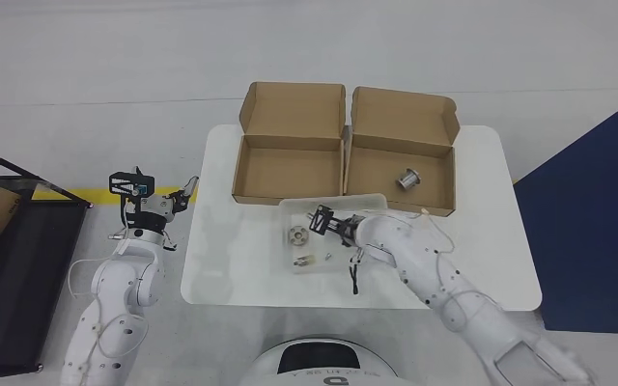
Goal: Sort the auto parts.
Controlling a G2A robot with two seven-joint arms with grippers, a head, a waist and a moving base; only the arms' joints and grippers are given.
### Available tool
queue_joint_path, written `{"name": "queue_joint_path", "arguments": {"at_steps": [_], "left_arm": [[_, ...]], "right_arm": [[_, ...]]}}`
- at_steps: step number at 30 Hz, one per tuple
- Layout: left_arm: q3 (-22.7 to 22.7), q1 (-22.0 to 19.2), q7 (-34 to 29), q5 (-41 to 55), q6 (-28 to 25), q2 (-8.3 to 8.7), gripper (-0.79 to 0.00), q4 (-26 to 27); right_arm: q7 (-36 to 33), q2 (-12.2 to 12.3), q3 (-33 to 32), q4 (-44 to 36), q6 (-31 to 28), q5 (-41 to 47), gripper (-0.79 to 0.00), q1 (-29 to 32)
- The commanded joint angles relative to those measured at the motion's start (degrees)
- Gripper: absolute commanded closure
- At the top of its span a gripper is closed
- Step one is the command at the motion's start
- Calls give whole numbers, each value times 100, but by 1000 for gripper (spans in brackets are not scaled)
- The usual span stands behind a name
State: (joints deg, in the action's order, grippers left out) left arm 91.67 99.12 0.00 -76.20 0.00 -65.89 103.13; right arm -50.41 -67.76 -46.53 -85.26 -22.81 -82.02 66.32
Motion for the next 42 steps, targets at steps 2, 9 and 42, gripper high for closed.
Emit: {"name": "queue_joint_path", "arguments": {"at_steps": [2,9,42], "left_arm": [[0,0,0,0,0,0,-785,0],[0,0,0,0,0,0,-785,0],[0,0,0,0,0,0,-785,0]], "right_arm": [[99,124,-379,-300,-162,26,0,280],[498,274,-960,-719,-494,428,0,673],[2283,997,-1186,-118,-3519,5281,-785,270]]}}
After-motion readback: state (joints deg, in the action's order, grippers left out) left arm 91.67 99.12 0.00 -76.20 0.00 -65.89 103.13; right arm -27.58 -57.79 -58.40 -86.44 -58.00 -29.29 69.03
